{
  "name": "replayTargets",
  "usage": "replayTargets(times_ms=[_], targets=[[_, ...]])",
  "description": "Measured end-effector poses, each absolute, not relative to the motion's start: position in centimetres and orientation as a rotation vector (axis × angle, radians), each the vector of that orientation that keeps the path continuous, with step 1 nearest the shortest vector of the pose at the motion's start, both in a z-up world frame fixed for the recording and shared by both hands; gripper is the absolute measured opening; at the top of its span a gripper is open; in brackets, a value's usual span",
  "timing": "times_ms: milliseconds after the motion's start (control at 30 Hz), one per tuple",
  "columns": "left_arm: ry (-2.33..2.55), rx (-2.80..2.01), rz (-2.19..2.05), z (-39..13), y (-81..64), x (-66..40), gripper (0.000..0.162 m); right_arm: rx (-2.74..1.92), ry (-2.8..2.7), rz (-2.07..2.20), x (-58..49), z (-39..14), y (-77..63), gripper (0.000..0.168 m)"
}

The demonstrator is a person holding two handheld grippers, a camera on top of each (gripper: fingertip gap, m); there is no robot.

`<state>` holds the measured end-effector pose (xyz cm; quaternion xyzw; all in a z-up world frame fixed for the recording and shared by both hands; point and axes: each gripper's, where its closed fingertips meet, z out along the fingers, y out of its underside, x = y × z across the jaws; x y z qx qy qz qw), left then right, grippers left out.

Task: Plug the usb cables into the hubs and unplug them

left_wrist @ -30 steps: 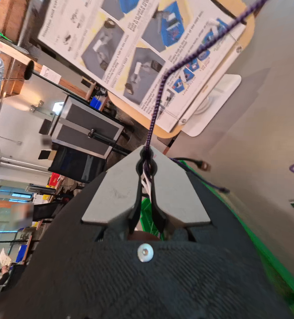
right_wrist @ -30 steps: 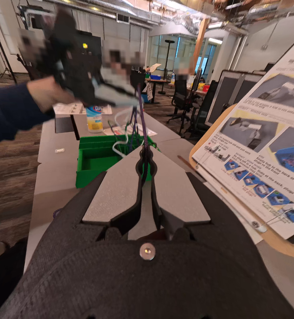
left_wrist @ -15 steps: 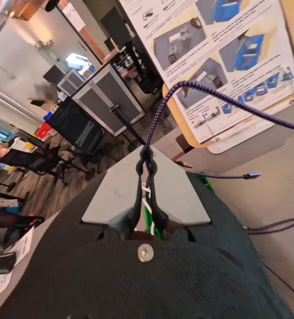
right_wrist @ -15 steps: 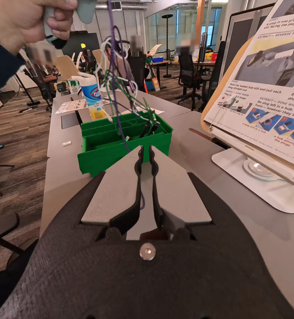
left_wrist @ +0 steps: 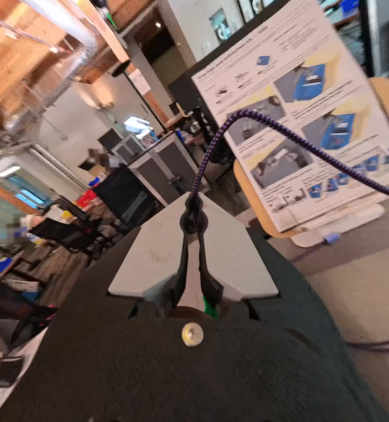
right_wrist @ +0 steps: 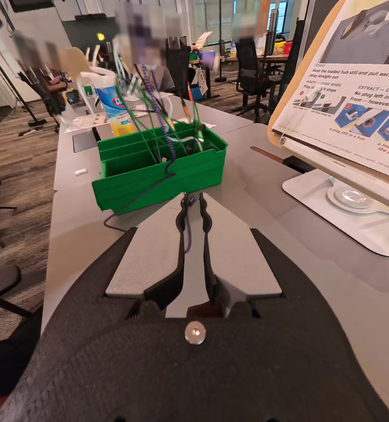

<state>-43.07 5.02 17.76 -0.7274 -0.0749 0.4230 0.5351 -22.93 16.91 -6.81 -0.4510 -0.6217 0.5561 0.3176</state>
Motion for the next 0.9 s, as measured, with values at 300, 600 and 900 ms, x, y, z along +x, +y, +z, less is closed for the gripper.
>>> replayTargets(times_ms=[300,600,900], targets=[[-0.125,-1.585,1.057,19.6,3.9,-42.5,0.0,-1.198,-1.643,1.458,-22.8,-7.6,17.1,0.01],[0.308,-1.769,1.079,14.6,9.7,-34.1,0.0,-1.003,-1.589,1.672,-20.3,-1.5,14.6,0.038],[0.551,-1.943,0.822,4.9,14.4,-25.7,0.0,-0.913,-1.528,1.655,-21.2,0.9,13.2,0.059]])
